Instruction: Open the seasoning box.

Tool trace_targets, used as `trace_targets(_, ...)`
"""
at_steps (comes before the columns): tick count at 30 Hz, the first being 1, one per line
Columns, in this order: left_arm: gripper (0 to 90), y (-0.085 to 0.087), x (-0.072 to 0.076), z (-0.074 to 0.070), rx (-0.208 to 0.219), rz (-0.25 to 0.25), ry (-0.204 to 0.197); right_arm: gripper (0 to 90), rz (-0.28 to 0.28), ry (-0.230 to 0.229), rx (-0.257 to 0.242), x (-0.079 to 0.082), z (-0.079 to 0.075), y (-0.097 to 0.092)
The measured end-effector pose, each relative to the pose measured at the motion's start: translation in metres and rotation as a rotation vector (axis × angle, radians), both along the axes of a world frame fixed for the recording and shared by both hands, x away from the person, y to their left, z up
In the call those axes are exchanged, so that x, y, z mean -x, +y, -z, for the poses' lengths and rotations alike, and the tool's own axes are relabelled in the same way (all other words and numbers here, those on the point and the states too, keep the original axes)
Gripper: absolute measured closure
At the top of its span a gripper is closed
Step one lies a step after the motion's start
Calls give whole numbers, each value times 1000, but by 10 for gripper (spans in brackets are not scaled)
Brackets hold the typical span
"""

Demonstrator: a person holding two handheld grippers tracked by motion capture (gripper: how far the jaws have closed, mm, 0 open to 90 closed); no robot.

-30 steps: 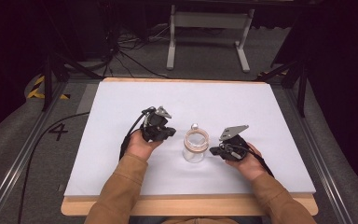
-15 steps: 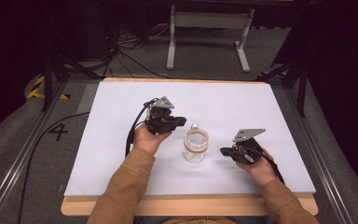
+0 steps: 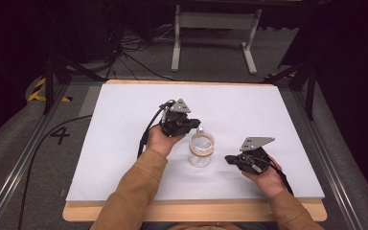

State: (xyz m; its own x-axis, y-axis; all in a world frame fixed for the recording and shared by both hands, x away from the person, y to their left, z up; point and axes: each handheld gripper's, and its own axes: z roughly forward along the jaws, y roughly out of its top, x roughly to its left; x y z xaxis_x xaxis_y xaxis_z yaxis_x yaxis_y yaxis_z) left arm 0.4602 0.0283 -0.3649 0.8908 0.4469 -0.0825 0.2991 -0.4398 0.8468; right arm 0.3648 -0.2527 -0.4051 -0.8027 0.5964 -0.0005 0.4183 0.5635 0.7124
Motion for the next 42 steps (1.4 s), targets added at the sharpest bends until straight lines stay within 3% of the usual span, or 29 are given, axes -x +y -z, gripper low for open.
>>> trace_targets(5, 866, -3, -4, 2, 19, 18, 15, 893, 8, 15, 1, 2, 3, -3)
trace_targets(13, 866, -2, -6, 2, 19, 47, 36, 893, -16, 9, -47, 3, -3, 3)
trace_targets(23, 868, -2, -8, 3, 27, 44, 50, 894, -41, -15, -127, 3, -19, 20)
trace_targets(38, 875, -1, -10, 5, 35, 42, 57, 894, -54, -18, -182, 1, -24, 30)
trace_targets(42, 875, -1, -10, 5, 38, 40, 61, 895, -57, -8, -228, -2, -24, 32)
